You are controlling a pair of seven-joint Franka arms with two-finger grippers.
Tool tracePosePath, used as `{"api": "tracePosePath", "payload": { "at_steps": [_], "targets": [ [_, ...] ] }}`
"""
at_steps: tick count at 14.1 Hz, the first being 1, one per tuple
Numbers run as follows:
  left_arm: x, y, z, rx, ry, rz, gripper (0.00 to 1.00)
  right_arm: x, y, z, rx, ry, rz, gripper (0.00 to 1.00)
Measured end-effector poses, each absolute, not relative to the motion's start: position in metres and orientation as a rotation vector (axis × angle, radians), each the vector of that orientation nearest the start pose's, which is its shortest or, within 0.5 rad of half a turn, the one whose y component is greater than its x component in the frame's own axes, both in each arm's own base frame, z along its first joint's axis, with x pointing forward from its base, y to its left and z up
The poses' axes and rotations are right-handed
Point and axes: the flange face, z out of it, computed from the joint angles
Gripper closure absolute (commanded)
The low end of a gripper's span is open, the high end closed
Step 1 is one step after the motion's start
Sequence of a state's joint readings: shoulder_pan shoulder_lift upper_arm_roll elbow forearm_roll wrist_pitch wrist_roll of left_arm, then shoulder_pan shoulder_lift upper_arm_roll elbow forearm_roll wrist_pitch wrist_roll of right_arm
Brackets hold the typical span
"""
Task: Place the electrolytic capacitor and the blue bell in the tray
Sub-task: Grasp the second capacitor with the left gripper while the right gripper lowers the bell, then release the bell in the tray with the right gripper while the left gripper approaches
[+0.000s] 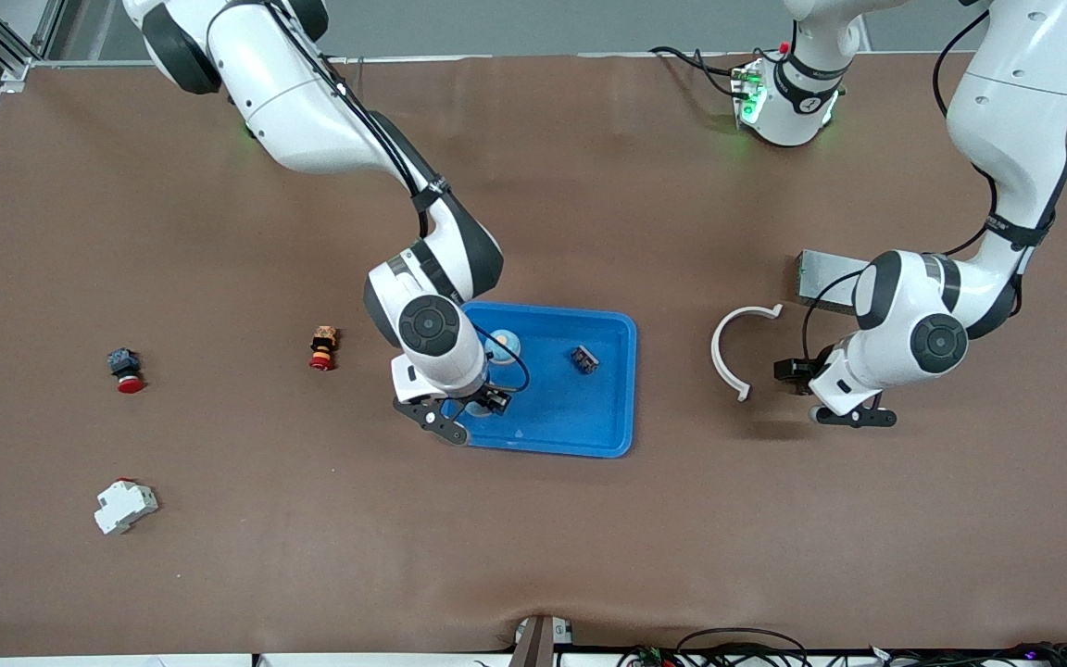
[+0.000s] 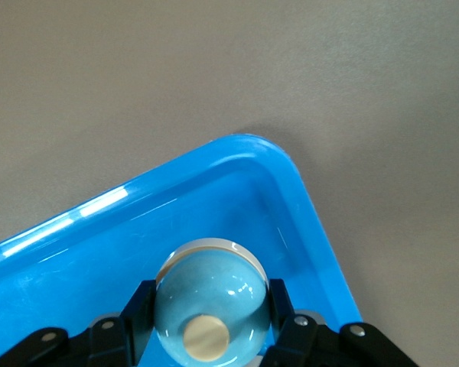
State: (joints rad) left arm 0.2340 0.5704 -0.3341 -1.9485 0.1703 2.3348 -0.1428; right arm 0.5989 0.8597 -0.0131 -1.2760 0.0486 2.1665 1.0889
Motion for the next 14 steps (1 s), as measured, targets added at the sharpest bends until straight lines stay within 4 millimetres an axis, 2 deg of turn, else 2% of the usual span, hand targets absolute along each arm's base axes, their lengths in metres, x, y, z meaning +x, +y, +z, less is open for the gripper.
{"api": "tracePosePath", "payload": {
  "at_steps": [2, 3, 7, 9, 14],
  "targets": [
    [0.6, -0.054, 0.185, -3.182, 0.074, 0.245, 0.0, 0.625, 0.422, 0.233, -2.993, 0.803, 0.0, 1.0],
    [0.6, -0.054, 0.184, -3.182, 0.067, 0.247, 0.1, 0.625, 0.423, 0.232, -2.994, 0.803, 0.0, 1.0],
    [0.6, -0.054, 0.183, -3.181, 0.034, 0.251, 0.66, 0.623, 0.423, 0.225, -3.016, 0.807, -0.019, 1.0],
    [0.6, -0.054, 0.183, -3.18, 0.014, 0.251, 0.98, 0.622, 0.426, 0.22, -3.02, 0.802, -0.028, 1.0],
    [0.603, -0.05, 0.187, -3.177, -0.063, 0.241, 1.0, 0.622, 0.428, 0.21, -3.014, 0.81, -0.05, 1.0]
  ]
}}
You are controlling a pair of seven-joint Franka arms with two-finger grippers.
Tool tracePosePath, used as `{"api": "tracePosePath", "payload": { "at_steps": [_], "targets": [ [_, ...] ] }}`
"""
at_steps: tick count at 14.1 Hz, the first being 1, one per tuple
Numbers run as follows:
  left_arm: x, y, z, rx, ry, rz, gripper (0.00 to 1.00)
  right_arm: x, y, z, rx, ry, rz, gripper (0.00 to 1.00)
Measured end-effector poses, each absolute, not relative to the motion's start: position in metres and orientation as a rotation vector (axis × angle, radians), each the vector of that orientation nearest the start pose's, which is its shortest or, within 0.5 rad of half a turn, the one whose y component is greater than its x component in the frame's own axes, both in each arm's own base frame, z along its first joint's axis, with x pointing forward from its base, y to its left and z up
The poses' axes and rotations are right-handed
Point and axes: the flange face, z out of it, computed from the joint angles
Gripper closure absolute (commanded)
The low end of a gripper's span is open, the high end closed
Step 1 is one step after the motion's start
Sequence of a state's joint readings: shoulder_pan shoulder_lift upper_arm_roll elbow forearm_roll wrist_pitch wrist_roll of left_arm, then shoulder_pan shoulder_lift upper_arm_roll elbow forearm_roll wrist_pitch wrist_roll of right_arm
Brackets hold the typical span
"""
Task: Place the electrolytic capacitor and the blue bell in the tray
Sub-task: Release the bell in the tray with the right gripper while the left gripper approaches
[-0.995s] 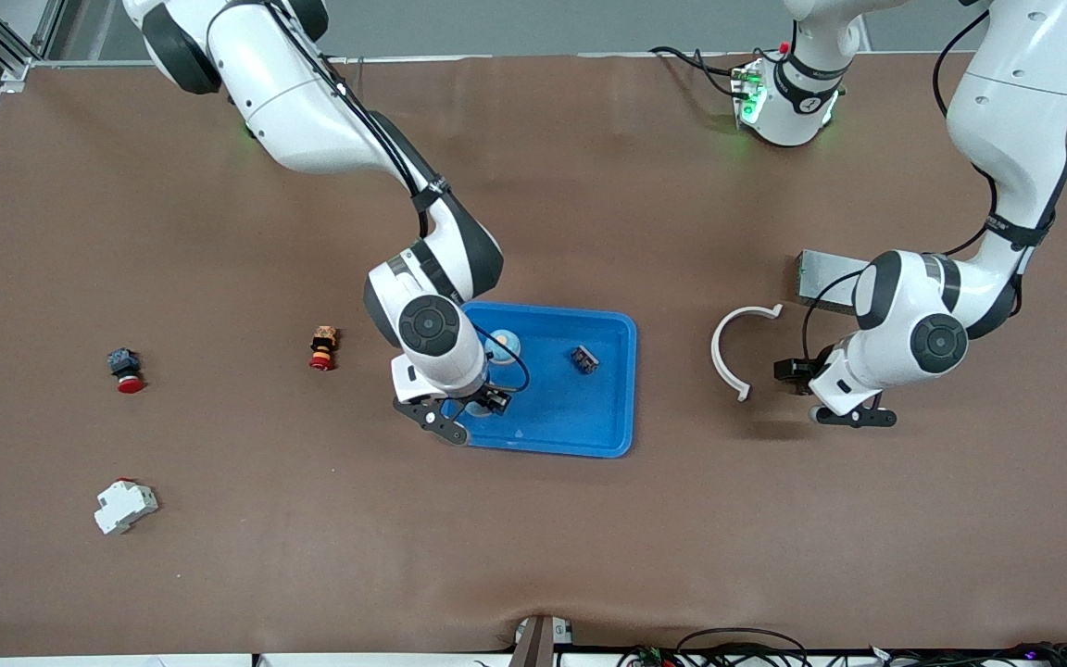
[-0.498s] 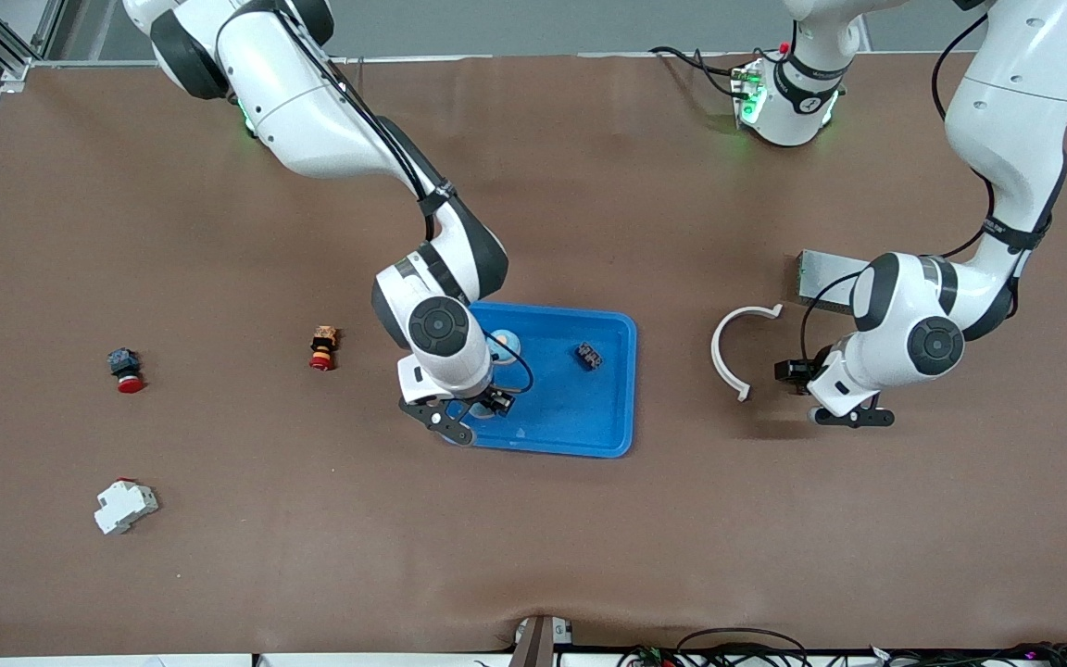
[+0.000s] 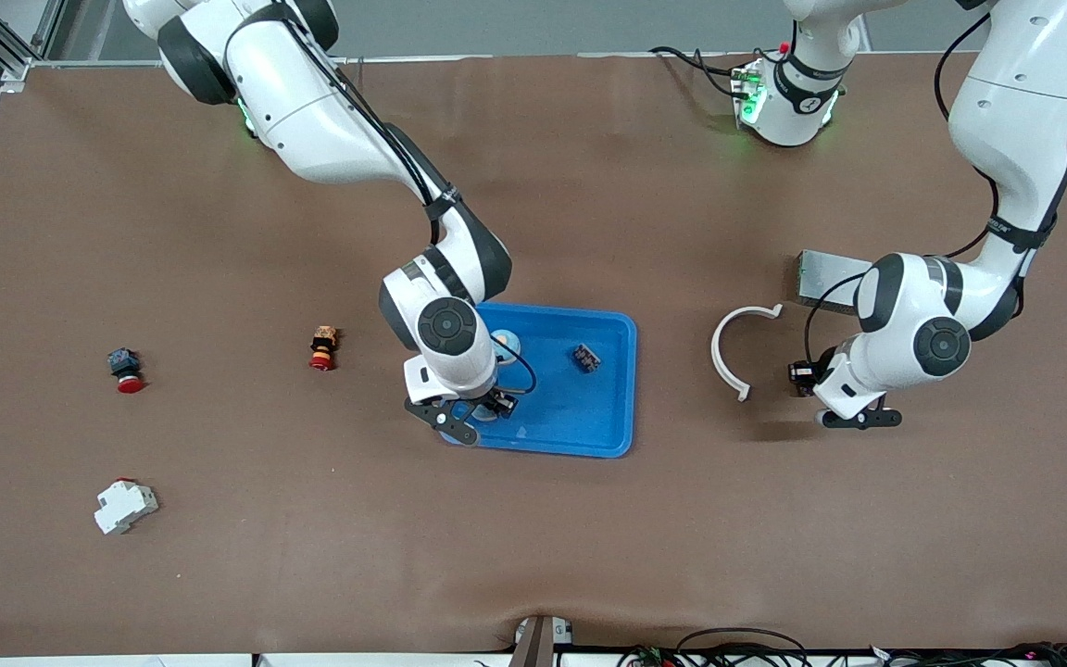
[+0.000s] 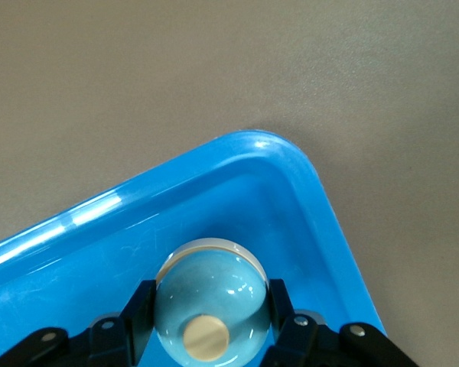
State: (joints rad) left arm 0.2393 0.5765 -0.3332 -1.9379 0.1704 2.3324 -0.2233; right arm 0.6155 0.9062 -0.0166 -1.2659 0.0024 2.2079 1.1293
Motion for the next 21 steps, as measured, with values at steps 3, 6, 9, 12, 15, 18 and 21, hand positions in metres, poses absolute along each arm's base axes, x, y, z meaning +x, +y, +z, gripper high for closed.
{"api": "tracePosePath", "payload": {
  "at_steps": [3, 6, 9, 12, 15, 18, 21],
  "targets": [
    [0.607, -0.053, 0.191, -3.174, -0.107, 0.228, 1.0, 0.622, 0.428, 0.206, -3.015, 0.807, -0.06, 1.0],
    [0.616, -0.06, 0.204, -3.169, -0.154, 0.21, 1.0, 0.621, 0.429, 0.201, -3.013, 0.803, -0.067, 1.0],
    [0.629, -0.083, 0.231, -3.135, -0.221, 0.246, 1.0, 0.619, 0.434, 0.199, -3.012, 0.791, -0.078, 1.0],
    [0.644, -0.112, 0.272, -3.089, -0.321, 0.275, 1.0, 0.618, 0.435, 0.198, -3.012, 0.8, -0.091, 1.0],
    [0.649, -0.149, 0.294, -3.086, -0.441, 0.242, 1.0, 0.618, 0.436, 0.196, -3.008, 0.803, -0.096, 1.0],
    [0.649, -0.194, 0.308, -3.086, -0.554, 0.201, 1.0, 0.618, 0.436, 0.196, -3.006, 0.803, -0.1, 1.0],
    [0.652, -0.23, 0.308, -3.083, -0.672, 0.193, 1.0, 0.619, 0.437, 0.197, -2.998, 0.799, -0.113, 1.0]
  ]
}}
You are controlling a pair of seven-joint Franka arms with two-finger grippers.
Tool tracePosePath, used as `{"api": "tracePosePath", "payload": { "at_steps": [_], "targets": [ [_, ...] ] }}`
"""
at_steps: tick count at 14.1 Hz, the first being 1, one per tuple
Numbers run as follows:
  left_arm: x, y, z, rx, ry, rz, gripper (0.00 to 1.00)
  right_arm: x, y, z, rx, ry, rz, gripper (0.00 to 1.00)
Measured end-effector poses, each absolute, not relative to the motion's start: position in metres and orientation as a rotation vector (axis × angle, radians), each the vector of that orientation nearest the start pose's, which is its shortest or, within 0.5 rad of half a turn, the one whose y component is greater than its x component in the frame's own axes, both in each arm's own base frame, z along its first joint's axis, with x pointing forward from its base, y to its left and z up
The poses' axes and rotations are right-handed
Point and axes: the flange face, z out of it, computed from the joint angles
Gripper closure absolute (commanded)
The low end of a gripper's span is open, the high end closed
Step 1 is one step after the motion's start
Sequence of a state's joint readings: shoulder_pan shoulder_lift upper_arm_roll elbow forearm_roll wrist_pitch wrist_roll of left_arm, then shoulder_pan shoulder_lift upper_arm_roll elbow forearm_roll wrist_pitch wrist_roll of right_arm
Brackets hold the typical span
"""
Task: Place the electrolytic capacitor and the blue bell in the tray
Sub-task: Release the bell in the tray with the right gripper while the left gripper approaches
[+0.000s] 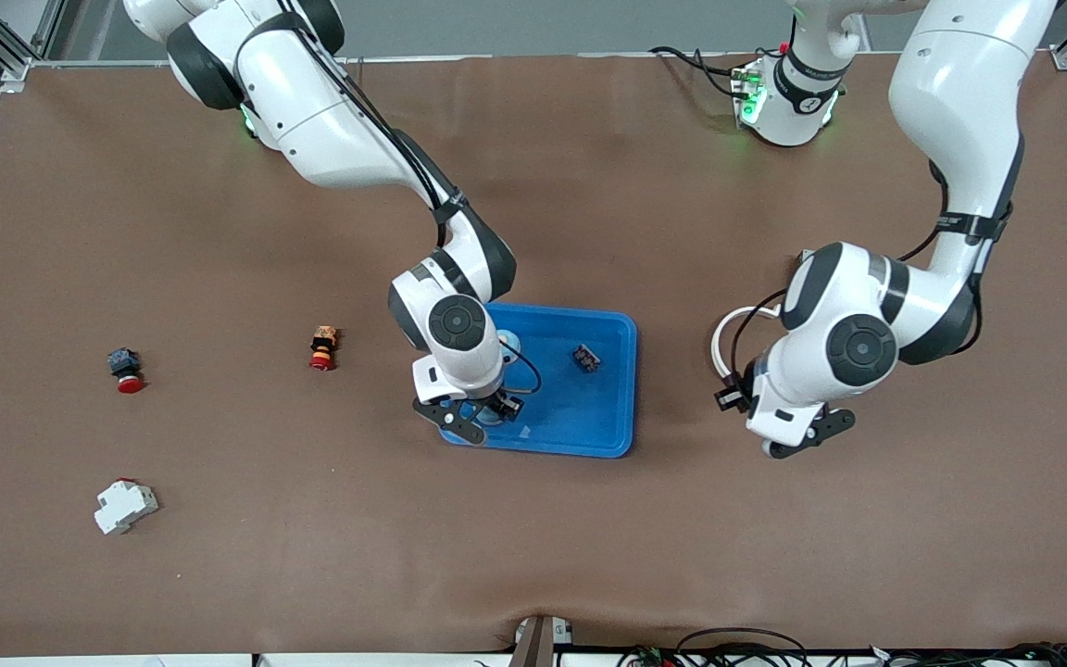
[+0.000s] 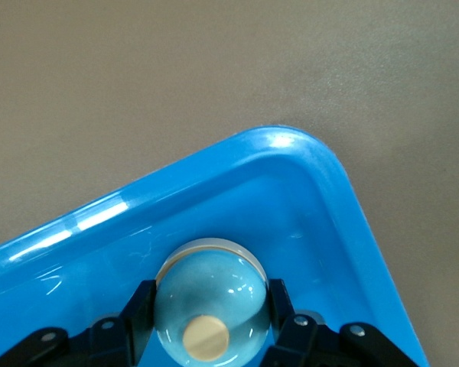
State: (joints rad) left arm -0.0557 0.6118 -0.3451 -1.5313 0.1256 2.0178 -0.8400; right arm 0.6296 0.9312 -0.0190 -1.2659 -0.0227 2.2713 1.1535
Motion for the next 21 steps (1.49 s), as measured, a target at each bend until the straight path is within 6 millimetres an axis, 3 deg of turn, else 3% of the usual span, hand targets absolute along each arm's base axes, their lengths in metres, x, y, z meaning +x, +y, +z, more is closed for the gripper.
{"api": "tracePosePath", "payload": {
  "at_steps": [1, 2, 3, 10, 16, 19, 21],
  "targets": [
    [0.656, -0.242, 0.307, -3.087, -0.701, 0.186, 1.0, 0.619, 0.437, 0.197, -2.997, 0.798, -0.116, 0.81],
    [0.659, -0.254, 0.306, -3.094, -0.723, 0.177, 1.0, 0.62, 0.437, 0.197, -2.995, 0.797, -0.12, 0.12],
    [0.661, -0.267, 0.305, -3.103, -0.738, 0.165, 1.0, 0.62, 0.437, 0.197, -2.994, 0.797, -0.122, 0.0],
    [0.655, -0.344, 0.293, -3.208, -0.83, 0.006, 1.0, 0.62, 0.436, 0.195, -3.013, 0.777, -0.146, 0.0],
    [0.652, -0.383, 0.276, -3.299, -0.961, -0.128, 1.0, 0.622, 0.436, 0.197, -3.012, 0.775, -0.156, 0.0],
    [0.642, -0.4, 0.266, -3.276, -1.081, -0.099, 1.0, 0.622, 0.435, 0.217, -3.042, 0.79, -0.122, 0.0],
    [0.634, -0.412, 0.259, -3.258, -1.122, -0.069, 1.0, 0.621, 0.434, 0.24, -3.062, 0.795, -0.099, 0.0]
  ]
}}
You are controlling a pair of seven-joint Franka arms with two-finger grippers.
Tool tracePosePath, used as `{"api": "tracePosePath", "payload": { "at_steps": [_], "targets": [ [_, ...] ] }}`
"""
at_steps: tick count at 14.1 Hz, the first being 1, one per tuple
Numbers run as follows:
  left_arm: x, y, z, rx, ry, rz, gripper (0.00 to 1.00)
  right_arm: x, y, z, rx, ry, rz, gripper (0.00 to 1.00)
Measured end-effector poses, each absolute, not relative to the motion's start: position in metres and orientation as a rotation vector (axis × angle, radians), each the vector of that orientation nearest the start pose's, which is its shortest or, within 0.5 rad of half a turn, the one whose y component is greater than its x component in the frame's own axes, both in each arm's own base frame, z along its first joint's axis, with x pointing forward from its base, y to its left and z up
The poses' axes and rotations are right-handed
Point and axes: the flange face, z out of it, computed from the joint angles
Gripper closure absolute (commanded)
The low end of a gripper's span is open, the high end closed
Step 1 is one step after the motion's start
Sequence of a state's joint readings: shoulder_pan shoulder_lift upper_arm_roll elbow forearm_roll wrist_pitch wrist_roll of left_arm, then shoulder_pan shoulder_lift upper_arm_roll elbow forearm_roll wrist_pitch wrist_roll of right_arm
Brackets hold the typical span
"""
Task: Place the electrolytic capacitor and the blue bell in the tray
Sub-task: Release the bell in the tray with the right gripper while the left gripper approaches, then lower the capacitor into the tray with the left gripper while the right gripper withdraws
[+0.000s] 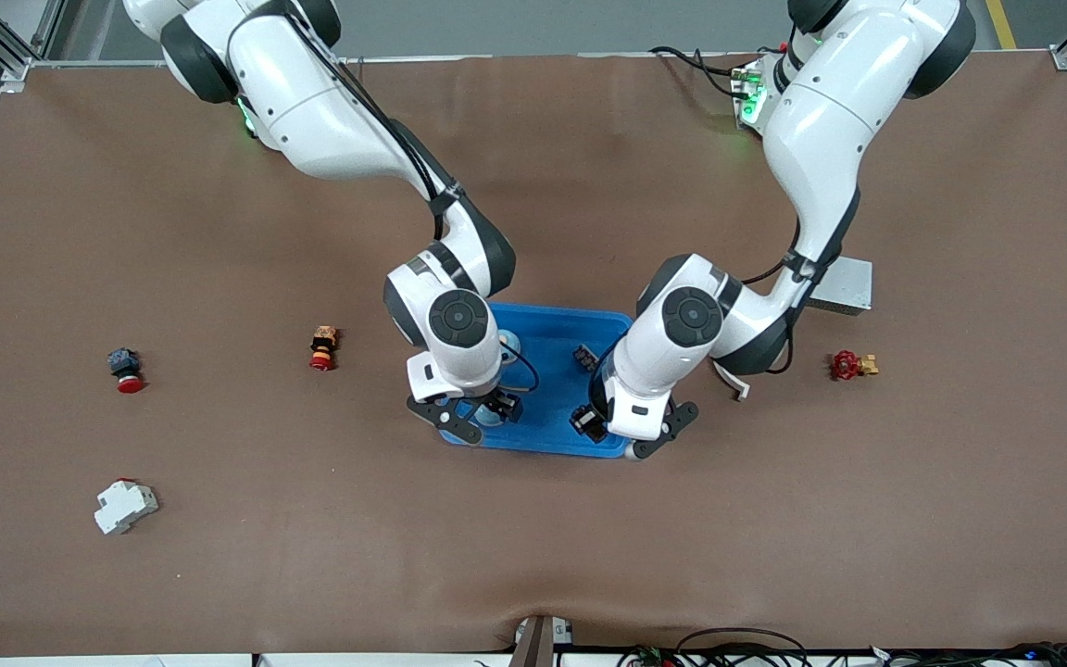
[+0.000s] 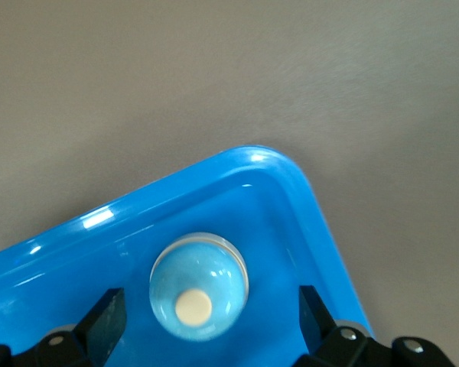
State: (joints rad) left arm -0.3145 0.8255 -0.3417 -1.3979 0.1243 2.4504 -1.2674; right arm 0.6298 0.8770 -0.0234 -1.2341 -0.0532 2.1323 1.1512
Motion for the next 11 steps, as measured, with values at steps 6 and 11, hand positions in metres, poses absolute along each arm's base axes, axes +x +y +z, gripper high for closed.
{"api": "tracePosePath", "payload": {
  "at_steps": [6, 11],
  "targets": [
    [0.624, -0.412, 0.219, -3.18, -1.139, 0.038, 1.0, 0.637, 0.388, 0.304, -3.153, 0.651, -0.029, 0.0],
    [0.623, -0.409, 0.209, -3.156, -1.136, 0.064, 1.0, 0.658, 0.298, 0.344, -3.199, 0.423, 0.014, 0.0]
  ]
}}
